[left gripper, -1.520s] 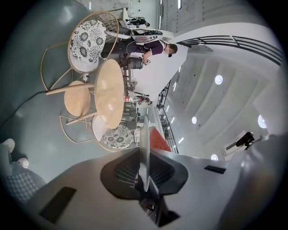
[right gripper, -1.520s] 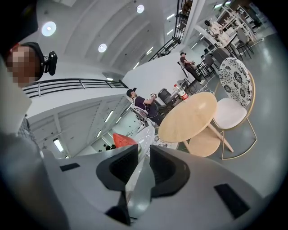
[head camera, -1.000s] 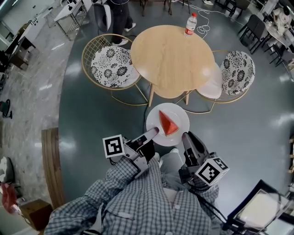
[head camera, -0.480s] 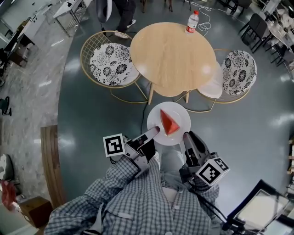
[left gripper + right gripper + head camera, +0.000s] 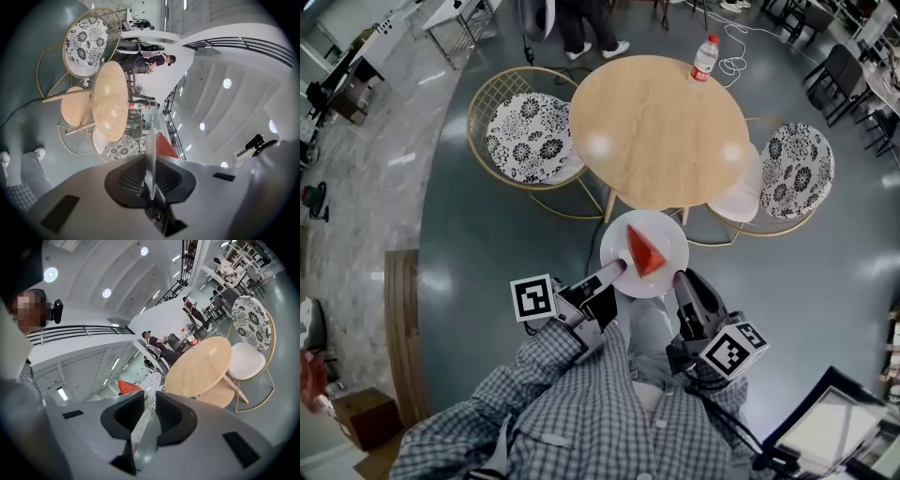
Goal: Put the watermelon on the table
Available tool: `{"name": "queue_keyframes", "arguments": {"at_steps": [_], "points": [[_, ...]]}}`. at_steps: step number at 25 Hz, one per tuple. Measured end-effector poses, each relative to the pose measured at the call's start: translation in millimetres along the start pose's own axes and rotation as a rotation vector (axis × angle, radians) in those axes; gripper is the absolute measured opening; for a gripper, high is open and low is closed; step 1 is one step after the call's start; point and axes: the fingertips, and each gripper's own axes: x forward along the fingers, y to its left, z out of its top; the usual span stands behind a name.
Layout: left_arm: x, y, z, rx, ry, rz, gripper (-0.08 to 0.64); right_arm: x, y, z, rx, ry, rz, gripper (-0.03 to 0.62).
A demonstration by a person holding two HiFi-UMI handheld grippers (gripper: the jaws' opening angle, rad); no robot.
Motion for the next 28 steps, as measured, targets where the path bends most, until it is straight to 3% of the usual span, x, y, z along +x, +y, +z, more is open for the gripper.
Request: {"name": "queue_keyframes", "arguments": {"at_steps": [16,28], "points": [[102.8,-4.8,39.2,-0.006,-0.146,0.000,0.032,48.7,-57.8,101.2,-0.035,0.103,0.123,0.081],[134.3,-8.6,44.6,-0.011,-0.235,-0.026,0.032,61.8,-75.1,135.1,-0.047,0.152,0.181,0.081]]}}
